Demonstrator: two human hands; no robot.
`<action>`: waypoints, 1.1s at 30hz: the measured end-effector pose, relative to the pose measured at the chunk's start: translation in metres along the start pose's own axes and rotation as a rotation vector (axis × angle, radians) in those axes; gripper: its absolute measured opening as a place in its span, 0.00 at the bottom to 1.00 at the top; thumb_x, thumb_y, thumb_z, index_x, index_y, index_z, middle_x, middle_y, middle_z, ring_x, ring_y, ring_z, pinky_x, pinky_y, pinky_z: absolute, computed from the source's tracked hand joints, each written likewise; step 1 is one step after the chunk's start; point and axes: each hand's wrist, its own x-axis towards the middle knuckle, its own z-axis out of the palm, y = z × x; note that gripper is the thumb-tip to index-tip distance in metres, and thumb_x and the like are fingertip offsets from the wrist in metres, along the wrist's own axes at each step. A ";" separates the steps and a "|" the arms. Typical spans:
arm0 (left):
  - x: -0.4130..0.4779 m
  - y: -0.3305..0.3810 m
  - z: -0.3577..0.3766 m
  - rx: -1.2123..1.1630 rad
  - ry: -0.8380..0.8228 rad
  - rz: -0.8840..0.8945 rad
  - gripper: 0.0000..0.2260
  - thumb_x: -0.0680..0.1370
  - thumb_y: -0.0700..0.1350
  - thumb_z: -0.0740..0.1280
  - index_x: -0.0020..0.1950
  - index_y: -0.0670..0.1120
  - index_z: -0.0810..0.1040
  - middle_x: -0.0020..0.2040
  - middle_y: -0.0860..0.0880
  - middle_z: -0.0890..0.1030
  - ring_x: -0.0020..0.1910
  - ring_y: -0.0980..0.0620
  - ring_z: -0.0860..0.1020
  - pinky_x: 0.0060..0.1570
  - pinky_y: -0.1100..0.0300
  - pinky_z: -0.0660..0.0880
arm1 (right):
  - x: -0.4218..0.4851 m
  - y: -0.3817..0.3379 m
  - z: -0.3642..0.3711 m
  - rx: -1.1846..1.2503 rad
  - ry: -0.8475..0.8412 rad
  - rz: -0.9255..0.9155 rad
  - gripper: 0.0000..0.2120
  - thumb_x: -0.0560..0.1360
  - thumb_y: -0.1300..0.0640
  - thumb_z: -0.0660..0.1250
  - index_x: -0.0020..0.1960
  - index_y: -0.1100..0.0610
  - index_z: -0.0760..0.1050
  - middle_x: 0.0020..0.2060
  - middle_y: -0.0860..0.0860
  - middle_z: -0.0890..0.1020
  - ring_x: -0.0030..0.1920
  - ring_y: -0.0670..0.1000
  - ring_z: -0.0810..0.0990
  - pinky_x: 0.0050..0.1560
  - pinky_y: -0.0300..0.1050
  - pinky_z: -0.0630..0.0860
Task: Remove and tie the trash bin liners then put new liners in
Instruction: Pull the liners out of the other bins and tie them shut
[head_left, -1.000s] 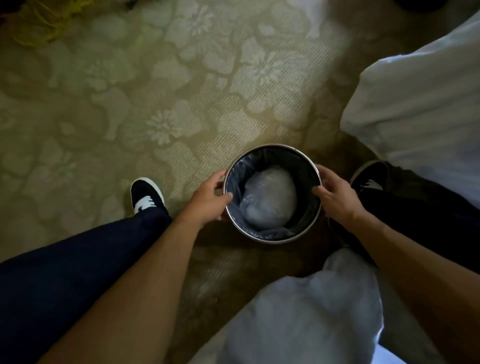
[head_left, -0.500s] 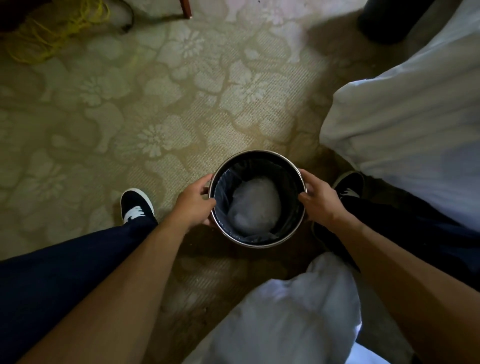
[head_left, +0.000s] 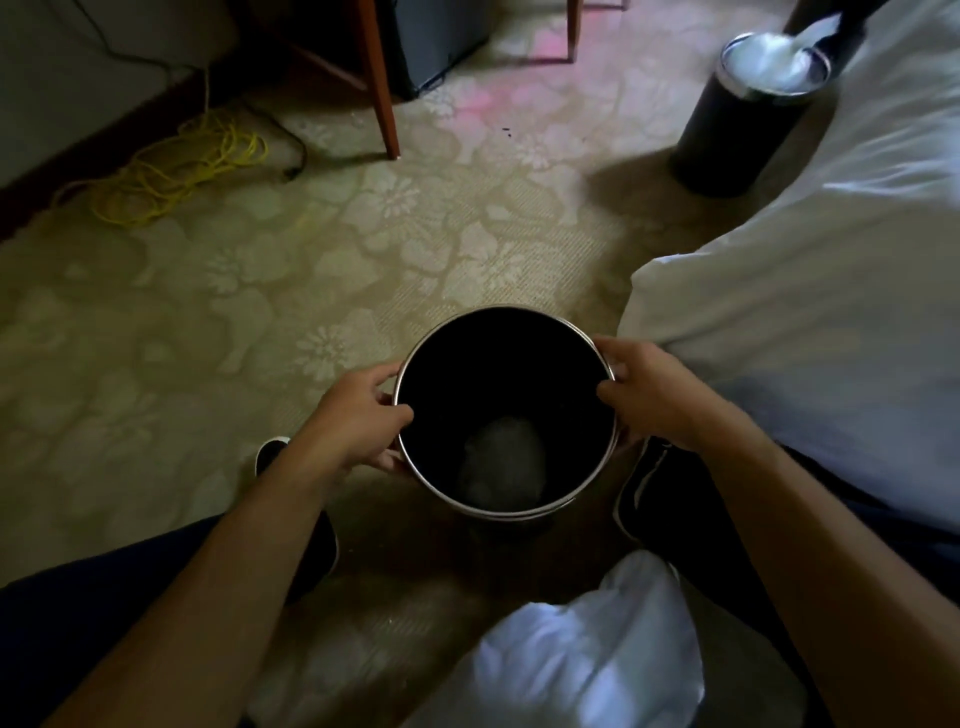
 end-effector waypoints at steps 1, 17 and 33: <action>-0.007 0.010 -0.004 -0.017 -0.016 0.007 0.28 0.78 0.29 0.62 0.73 0.52 0.71 0.52 0.42 0.84 0.39 0.40 0.86 0.37 0.42 0.83 | -0.002 -0.010 -0.009 -0.039 -0.001 -0.007 0.24 0.75 0.65 0.63 0.69 0.50 0.75 0.51 0.50 0.83 0.55 0.55 0.83 0.53 0.47 0.78; 0.019 0.130 -0.047 -0.207 0.237 0.309 0.26 0.76 0.28 0.63 0.60 0.58 0.75 0.49 0.44 0.83 0.39 0.39 0.85 0.32 0.42 0.82 | 0.069 -0.086 -0.084 0.137 0.459 -0.083 0.19 0.80 0.62 0.65 0.68 0.49 0.74 0.57 0.54 0.83 0.48 0.50 0.82 0.47 0.47 0.82; 0.265 0.005 0.008 -0.058 0.221 -0.017 0.29 0.76 0.31 0.64 0.74 0.53 0.70 0.58 0.48 0.82 0.45 0.42 0.84 0.37 0.41 0.83 | 0.247 0.033 0.048 0.162 0.243 0.137 0.18 0.81 0.59 0.65 0.70 0.52 0.72 0.63 0.55 0.81 0.58 0.54 0.81 0.58 0.54 0.81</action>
